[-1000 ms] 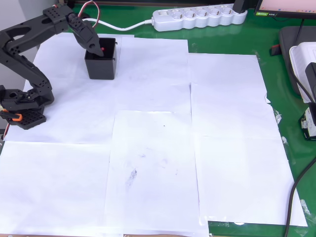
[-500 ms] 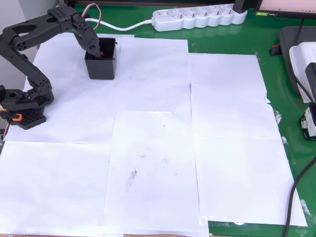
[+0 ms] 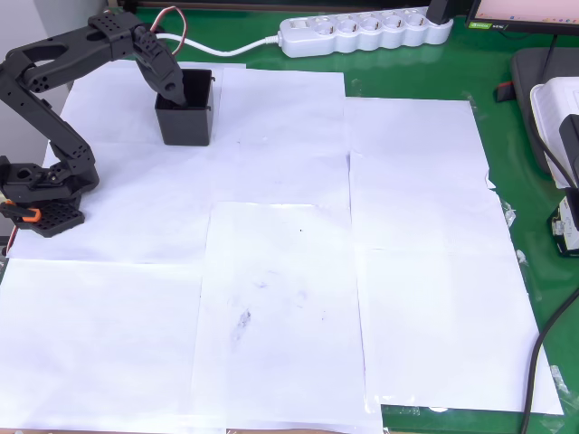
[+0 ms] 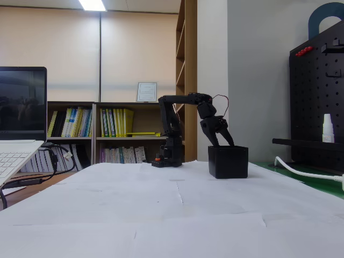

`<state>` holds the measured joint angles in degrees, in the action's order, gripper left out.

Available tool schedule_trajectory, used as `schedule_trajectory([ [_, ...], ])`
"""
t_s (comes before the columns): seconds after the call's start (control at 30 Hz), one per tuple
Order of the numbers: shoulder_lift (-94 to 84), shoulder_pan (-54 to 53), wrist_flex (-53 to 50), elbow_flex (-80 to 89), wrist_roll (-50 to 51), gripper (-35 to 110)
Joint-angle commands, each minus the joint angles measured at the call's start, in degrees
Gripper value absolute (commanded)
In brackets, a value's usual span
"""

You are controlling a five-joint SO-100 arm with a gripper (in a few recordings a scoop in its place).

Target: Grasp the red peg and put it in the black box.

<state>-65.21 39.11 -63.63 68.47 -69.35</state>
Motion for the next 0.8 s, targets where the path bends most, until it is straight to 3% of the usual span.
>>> schedule_trajectory([
  [0.0, -0.26, 0.26, -0.44, 6.68, 0.09, 0],
  [0.3, 1.76, -0.7, -5.01, 11.51, -0.44, 0],
  [0.6, 3.78, -2.64, -26.81, 39.29, -2.37, 0],
  [0.77, 7.38, -9.23, -29.0, 42.89, -5.89, 0],
])
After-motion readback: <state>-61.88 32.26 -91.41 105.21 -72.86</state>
